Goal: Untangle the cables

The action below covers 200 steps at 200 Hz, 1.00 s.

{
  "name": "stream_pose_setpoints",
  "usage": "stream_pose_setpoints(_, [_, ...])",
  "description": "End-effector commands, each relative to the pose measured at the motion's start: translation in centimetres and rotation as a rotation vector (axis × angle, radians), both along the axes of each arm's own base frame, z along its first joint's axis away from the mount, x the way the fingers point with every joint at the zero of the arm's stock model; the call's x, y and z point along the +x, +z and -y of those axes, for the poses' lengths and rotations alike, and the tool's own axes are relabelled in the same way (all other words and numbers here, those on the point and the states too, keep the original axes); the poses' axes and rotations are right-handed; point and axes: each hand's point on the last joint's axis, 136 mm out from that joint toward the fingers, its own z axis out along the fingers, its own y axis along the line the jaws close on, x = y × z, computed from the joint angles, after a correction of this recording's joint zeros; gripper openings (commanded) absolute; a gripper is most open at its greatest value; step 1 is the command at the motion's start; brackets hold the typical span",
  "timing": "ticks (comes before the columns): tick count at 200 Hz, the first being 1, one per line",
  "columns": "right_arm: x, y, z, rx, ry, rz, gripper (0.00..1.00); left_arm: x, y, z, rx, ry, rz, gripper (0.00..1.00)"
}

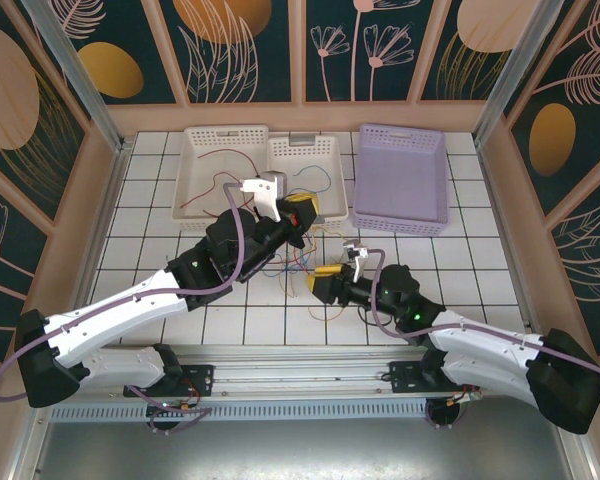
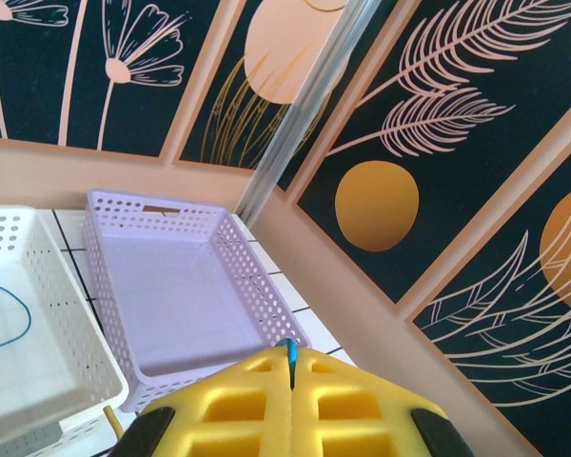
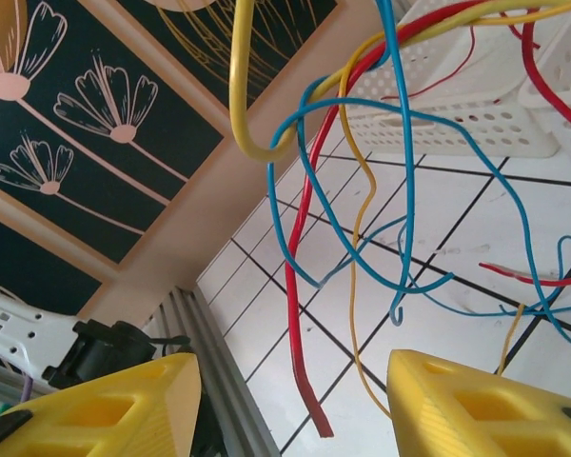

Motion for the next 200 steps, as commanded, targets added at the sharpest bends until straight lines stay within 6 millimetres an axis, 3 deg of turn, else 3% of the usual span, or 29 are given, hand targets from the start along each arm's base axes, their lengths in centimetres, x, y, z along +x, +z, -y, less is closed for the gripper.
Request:
stream_pose_setpoints(1, [-0.5, 1.8, -0.8, 0.057, 0.054, 0.02, 0.54, -0.4, 2.0, -0.3, -0.066, -0.001, 0.034, 0.0])
stream_pose_setpoints(68, [-0.2, 1.8, -1.1, 0.047, 0.044, 0.025, 0.44, -0.4, 1.7, -0.3, -0.06, -0.001, 0.032, 0.0])
stream_pose_setpoints(127, [0.1, 3.2, -1.5, 0.058, 0.047, 0.055, 0.38, -0.4, 1.6, -0.3, -0.058, -0.002, 0.028, 0.0])
stream_pose_setpoints(200, [-0.1, 2.7, -1.8, 0.047, 0.064, 0.042, 0.27, -0.4, 1.6, -0.3, -0.054, -0.001, 0.03, 0.0])
